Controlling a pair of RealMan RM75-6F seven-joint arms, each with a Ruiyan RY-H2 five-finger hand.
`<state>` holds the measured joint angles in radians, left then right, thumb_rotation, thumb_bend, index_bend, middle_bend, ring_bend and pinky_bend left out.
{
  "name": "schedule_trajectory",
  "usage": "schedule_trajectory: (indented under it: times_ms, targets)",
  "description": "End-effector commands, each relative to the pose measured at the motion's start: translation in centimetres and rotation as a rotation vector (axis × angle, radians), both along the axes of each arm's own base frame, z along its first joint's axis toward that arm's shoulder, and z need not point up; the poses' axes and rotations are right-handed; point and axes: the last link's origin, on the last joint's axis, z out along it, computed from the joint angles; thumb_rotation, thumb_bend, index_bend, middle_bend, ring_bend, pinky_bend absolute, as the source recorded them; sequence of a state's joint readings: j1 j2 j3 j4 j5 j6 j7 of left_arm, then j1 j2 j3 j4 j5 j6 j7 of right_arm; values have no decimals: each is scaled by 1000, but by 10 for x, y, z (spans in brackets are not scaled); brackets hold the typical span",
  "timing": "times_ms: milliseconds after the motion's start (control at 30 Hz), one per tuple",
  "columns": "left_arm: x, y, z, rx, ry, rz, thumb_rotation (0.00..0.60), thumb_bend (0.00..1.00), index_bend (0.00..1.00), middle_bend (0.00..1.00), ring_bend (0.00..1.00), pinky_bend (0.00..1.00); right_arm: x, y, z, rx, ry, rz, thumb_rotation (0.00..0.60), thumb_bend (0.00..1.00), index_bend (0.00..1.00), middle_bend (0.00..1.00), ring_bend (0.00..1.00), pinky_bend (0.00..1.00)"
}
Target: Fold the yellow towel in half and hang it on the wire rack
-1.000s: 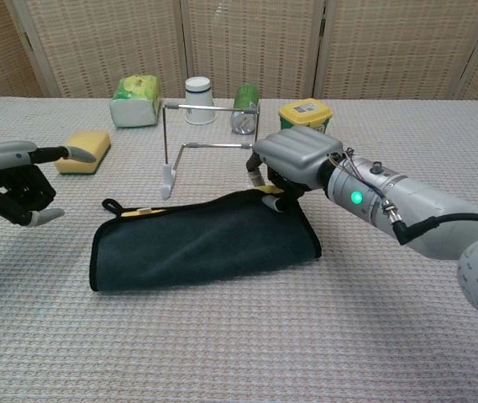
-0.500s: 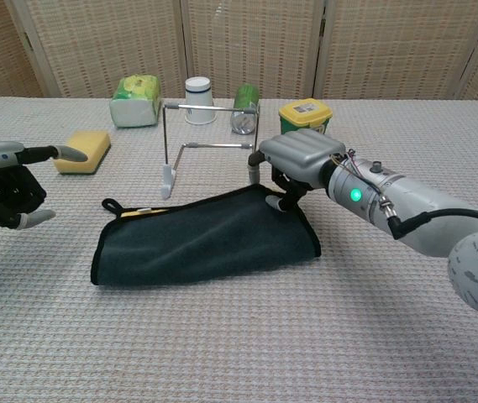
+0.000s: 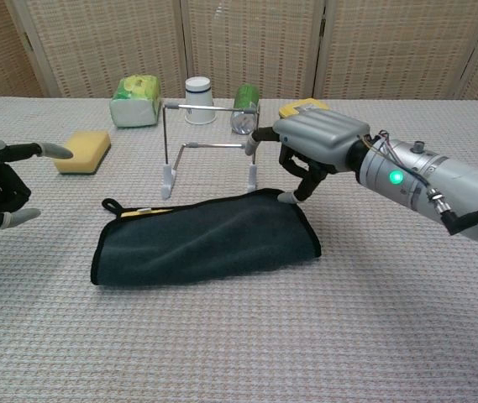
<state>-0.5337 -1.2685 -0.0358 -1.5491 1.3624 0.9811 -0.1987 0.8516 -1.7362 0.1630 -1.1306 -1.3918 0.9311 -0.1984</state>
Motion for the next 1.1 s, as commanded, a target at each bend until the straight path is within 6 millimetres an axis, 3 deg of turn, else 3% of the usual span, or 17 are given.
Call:
schedule_trajectory:
  times_ms: [33,333,600,767,1100]
  targets:
    - [0,-4,3,-2,1,-4,600,466,53,829,799,937,-20,11,14,32,42,78,600,198,439,844,949,1000]
    - [2,-10,3,-19,-6,2,600,465,54,829,799,937,-46,16,16,50,156,181,600,198,448,847,949,1000]
    - [0,-15,2,-44,-1,21,600,465,55,829,799,937,-51,8,8,37,211,215,600,193,448,847,949,1000]
    - [-4,-16,3,-50,-1,36,600,465,56,829,799,937,-53,6,3,34,239,239,600,136,448,847,949,1000]
    - [-5,-15,1,-67,1,46,600,465,61,829,799,937,-48,6,-9,30,233,266,600,139,448,846,949,1000]
